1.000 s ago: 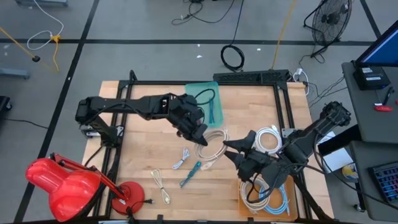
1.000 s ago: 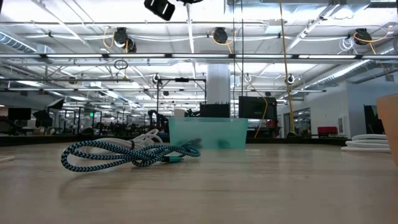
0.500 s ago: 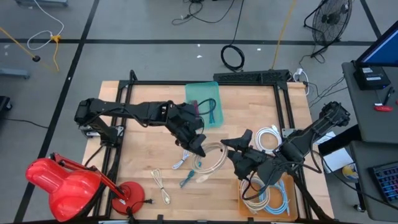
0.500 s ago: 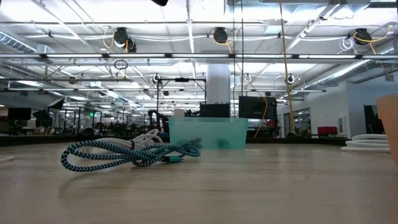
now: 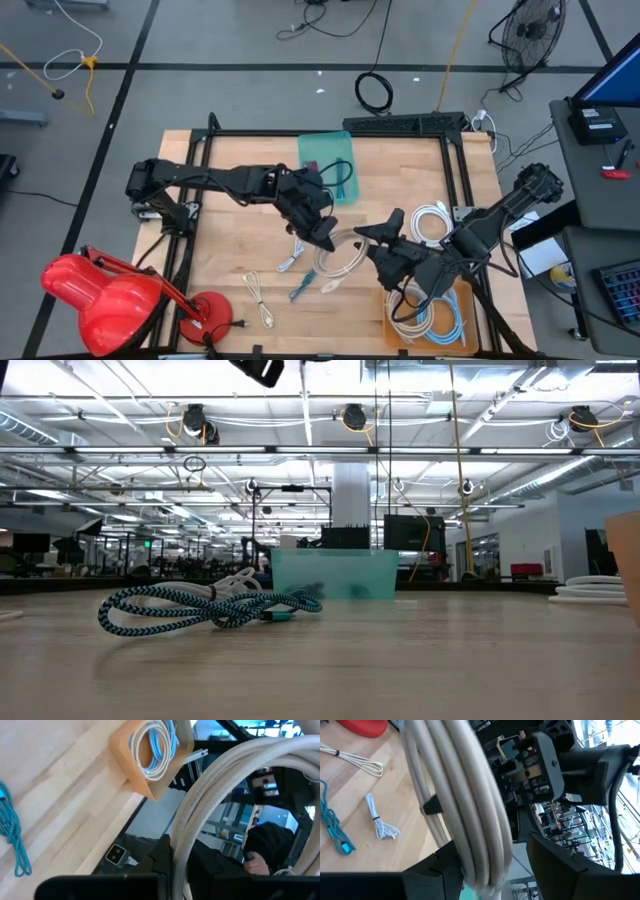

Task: Pick & Place USB Port
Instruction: Put the right brown charger cable into the orange bin

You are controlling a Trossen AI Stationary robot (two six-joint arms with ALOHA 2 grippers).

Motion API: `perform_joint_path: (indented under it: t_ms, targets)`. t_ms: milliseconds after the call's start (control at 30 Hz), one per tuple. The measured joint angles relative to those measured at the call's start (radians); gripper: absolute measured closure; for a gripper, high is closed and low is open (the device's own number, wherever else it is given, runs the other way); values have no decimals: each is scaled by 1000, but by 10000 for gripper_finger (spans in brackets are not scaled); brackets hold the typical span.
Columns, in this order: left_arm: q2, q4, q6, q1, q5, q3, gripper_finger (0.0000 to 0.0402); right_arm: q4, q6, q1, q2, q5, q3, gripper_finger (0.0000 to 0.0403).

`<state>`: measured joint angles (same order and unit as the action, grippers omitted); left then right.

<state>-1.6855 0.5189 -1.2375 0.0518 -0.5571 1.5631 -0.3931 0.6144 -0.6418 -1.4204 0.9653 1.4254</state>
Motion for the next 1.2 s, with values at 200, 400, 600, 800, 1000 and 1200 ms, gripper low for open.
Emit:
perform_joint_path:
  t_ms: [200, 400, 600, 800, 1000, 1200]
  targets:
    - [0, 2, 24, -38, -24, -2, 368, 0, 0, -1, 0, 0, 0, 211]
    - [3, 2, 43, -80, -44, -2, 368, -1, 2, -1, 0, 2, 0, 212]
    - [3, 3, 51, -91, -66, -2, 368, -4, 1, -1, 0, 5, 0, 247]
    - [3, 4, 58, -90, -80, -2, 368, -8, 4, -1, 1, 12, 0, 320]
    - [3, 3, 75, -100, -83, -2, 368, 0, -8, -1, 1, 40, 0, 340]
    - [3, -11, 114, -123, -111, -2, 344, 7, -135, 0, 4, 109, 0, 320]
